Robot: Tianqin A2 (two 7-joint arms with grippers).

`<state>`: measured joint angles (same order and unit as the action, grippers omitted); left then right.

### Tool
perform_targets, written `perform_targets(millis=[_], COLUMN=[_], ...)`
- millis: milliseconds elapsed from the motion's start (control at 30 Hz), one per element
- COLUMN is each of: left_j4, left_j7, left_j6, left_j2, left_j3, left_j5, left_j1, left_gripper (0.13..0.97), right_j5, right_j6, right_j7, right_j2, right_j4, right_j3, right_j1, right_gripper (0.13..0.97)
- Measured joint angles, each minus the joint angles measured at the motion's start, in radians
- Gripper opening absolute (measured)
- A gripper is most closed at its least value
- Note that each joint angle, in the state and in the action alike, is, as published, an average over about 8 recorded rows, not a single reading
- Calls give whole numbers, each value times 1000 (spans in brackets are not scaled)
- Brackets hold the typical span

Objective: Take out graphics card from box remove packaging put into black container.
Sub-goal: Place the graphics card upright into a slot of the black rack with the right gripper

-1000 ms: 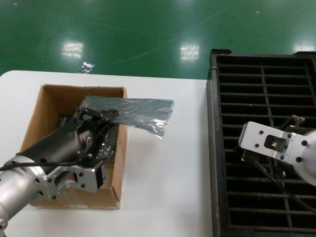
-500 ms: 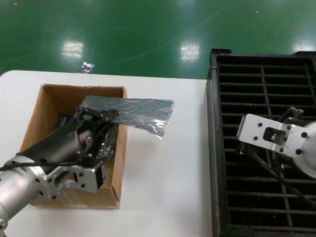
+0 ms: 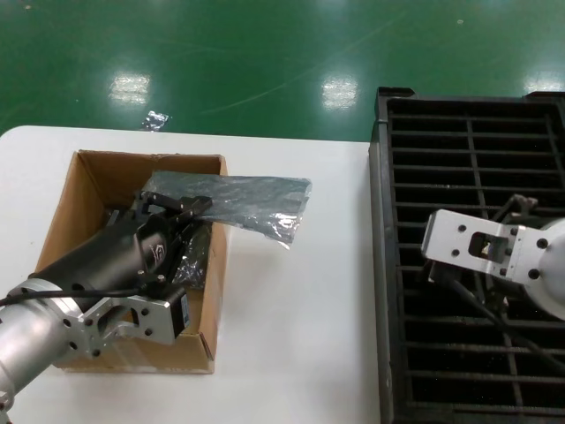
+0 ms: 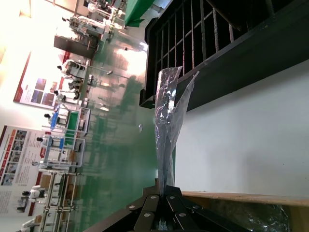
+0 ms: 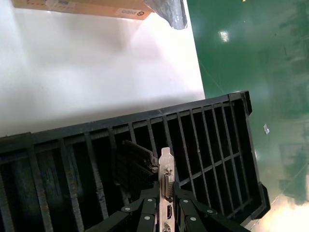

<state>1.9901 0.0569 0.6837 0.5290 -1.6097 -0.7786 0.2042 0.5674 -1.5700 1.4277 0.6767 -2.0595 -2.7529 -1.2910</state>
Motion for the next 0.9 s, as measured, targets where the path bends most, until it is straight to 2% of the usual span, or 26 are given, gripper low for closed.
perform_targets(millis=[333, 567, 900], left_j4=[0, 0, 0], left_j7=[0, 0, 0], left_j6=[0, 0, 0], left_j2=[0, 0, 0], left_j3=[0, 0, 0], left_j5=[0, 0, 0], left_j1=[0, 0, 0], left_gripper=[139, 139, 139], right_j5=[25, 3, -96], right_j6=[0, 0, 7], right_j7=[-35, -65, -196], right_j2=[16, 18, -24], right_j4=[0, 0, 0], right_j3=[0, 11, 166], right_j1=[-37, -19, 134], right_gripper=[178, 178, 178])
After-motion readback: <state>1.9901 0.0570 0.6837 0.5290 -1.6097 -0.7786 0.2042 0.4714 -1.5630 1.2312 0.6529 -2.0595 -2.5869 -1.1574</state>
